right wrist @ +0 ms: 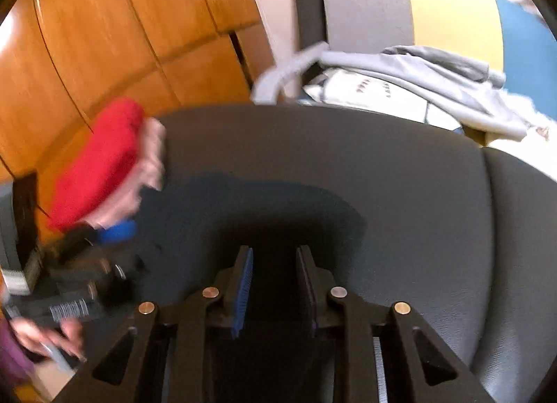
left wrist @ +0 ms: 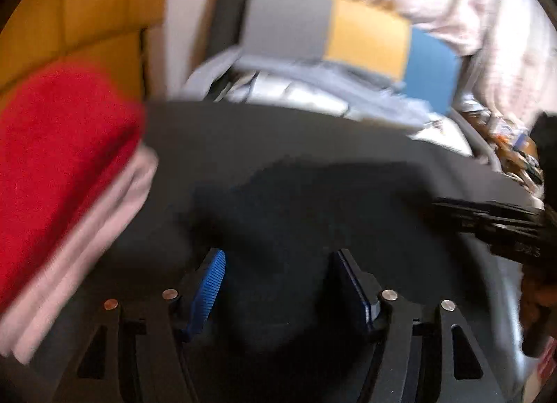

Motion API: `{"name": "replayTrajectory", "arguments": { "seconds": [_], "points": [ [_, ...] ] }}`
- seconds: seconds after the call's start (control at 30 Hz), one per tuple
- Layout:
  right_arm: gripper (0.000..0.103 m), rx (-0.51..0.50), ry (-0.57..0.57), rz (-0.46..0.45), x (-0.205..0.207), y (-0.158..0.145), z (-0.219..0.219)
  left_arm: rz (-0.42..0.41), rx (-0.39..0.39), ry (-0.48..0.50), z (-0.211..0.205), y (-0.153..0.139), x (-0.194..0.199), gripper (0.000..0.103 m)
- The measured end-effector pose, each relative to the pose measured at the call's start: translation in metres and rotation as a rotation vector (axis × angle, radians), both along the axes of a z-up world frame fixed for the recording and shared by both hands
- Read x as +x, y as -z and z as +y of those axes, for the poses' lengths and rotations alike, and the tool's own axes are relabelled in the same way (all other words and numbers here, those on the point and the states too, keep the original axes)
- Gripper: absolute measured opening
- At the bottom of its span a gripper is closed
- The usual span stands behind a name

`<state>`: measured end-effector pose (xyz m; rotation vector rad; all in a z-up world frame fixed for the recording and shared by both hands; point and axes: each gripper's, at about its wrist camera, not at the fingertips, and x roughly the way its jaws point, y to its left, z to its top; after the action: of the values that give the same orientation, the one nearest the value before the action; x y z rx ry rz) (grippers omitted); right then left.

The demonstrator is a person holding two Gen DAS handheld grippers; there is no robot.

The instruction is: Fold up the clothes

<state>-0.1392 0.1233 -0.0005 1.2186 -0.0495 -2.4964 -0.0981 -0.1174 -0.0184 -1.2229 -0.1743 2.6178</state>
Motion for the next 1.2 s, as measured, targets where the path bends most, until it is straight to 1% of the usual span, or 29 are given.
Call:
{"name": "replayTrajectory", "arguments": {
  "seconds": [0.03, 0.07, 0.13, 0.2, 0.27, 0.3, 0.37, 0.4, 0.43, 0.47, 0.5, 0.53, 0.6, 0.67, 0.73, 0.77, 0.83, 0.9, 1.07, 1.17, 1.2],
  "points": [
    [0.029, 0.026, 0.013, 0.003, -0.002, 0.009, 0.001, -0.011, 0.037, -0.006, -0.006, 0.003, 0.001, 0.083],
    [0.033, -0.007, 0.028, 0.007, -0.003, 0.013, 0.006, -0.023, 0.074, -0.011, -0.013, 0.006, 0.001, 0.083],
    [0.034, -0.128, 0.078, -0.021, -0.003, 0.016, 0.024, -0.04, 0.135, -0.016, -0.024, 0.01, 0.004, 0.082],
    [0.034, -0.233, 0.141, -0.063, 0.001, 0.013, 0.041, -0.032, 0.145, 0.0, -0.031, 0.0, 0.009, 0.082],
    [0.037, -0.321, 0.2, -0.083, 0.014, 0.008, 0.06, -0.024, 0.185, -0.029, -0.049, -0.011, 0.016, 0.081],
    [0.036, -0.368, 0.22, -0.096, 0.022, 0.006, 0.07, -0.03, 0.221, -0.049, -0.061, -0.015, 0.02, 0.081],
    [0.037, -0.463, 0.223, -0.138, 0.04, 0.008, 0.087, -0.06, 0.319, -0.09, -0.085, -0.02, 0.031, 0.081],
    [0.039, -0.501, 0.224, -0.159, 0.049, 0.009, 0.093, -0.081, 0.367, -0.099, -0.094, -0.019, 0.032, 0.081],
    [0.041, -0.52, 0.219, -0.178, 0.055, 0.01, 0.096, -0.098, 0.399, -0.102, -0.098, -0.018, 0.035, 0.082],
    [0.045, -0.539, 0.209, -0.198, 0.061, 0.013, 0.096, -0.116, 0.416, -0.1, -0.099, -0.016, 0.038, 0.082],
    [0.049, -0.56, 0.194, -0.223, 0.066, 0.018, 0.094, -0.137, 0.421, -0.086, -0.097, -0.015, 0.041, 0.084],
    [0.05, -0.582, 0.18, -0.246, 0.071, 0.023, 0.092, -0.159, 0.422, -0.067, -0.092, -0.014, 0.041, 0.086],
    [0.054, -0.63, 0.164, -0.287, 0.074, 0.035, 0.087, -0.207, 0.422, -0.029, -0.08, -0.009, 0.039, 0.086],
    [0.056, -0.636, 0.175, -0.322, 0.073, 0.044, 0.08, -0.249, 0.415, -0.017, -0.069, -0.003, 0.036, 0.088],
    [0.056, -0.643, 0.171, -0.333, 0.066, 0.046, 0.074, -0.283, 0.408, -0.012, -0.059, 0.004, 0.03, 0.091],
    [0.057, -0.644, 0.167, -0.34, 0.063, 0.046, 0.071, -0.273, 0.404, -0.008, -0.056, 0.004, 0.028, 0.092],
    [0.06, -0.644, 0.165, -0.369, 0.055, 0.048, 0.062, -0.272, 0.403, 0.008, -0.051, 0.002, 0.025, 0.1],
    [0.062, -0.644, 0.164, -0.396, 0.049, 0.05, 0.055, -0.273, 0.391, 0.026, -0.045, 0.002, 0.022, 0.103],
    [0.063, -0.692, 0.179, -0.467, 0.029, 0.055, 0.045, -0.261, 0.319, 0.07, -0.031, 0.002, 0.013, 0.102],
    [0.063, -0.692, 0.18, -0.484, 0.02, 0.058, 0.037, -0.243, 0.315, 0.082, -0.03, 0.003, 0.012, 0.102],
    [0.059, -0.671, 0.175, -0.478, 0.019, 0.057, 0.033, -0.233, 0.322, 0.083, -0.032, 0.004, 0.013, 0.1]
  ]
}}
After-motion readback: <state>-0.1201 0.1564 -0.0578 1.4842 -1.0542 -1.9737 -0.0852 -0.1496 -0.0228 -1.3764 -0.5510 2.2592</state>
